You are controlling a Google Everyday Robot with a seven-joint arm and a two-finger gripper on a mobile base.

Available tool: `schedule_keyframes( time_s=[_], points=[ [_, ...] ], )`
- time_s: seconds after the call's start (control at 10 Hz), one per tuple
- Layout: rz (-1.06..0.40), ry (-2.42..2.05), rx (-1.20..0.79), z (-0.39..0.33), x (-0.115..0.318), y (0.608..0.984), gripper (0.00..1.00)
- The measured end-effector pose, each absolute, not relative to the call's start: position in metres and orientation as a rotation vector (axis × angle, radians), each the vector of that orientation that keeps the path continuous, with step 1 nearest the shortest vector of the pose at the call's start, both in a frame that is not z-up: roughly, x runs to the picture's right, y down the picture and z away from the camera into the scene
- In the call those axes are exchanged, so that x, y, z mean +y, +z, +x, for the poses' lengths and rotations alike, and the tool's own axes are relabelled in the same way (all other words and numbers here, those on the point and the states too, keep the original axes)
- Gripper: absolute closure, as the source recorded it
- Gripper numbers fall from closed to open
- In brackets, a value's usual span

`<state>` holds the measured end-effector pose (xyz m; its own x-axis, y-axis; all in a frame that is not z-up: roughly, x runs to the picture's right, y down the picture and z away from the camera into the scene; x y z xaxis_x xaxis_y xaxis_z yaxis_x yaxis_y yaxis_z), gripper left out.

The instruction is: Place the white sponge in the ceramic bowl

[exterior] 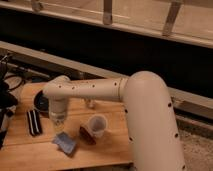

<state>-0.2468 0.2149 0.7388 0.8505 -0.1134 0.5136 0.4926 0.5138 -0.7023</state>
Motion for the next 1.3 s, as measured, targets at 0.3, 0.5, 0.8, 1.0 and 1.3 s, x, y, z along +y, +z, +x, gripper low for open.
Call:
schedule_keyframes(
  time_s=[0.3, 0.5, 0.8, 1.0, 1.3],
  points=[
    [-0.958, -0.380, -0.444, -0.250, 0.219, 0.749, 0.09],
    [-0.934, -0.408, -0.457, -0.263, 0.201, 0.750, 0.28],
    [-0.937, -0.434, -0.462, -0.269, 0.191, 0.744, 0.29],
    [-0.953, -0.427, -0.454, -0.253, 0.199, 0.736, 0.20],
    [-0.993, -0.343, -0.418, -0.205, 0.223, 0.726, 0.20]
  ],
)
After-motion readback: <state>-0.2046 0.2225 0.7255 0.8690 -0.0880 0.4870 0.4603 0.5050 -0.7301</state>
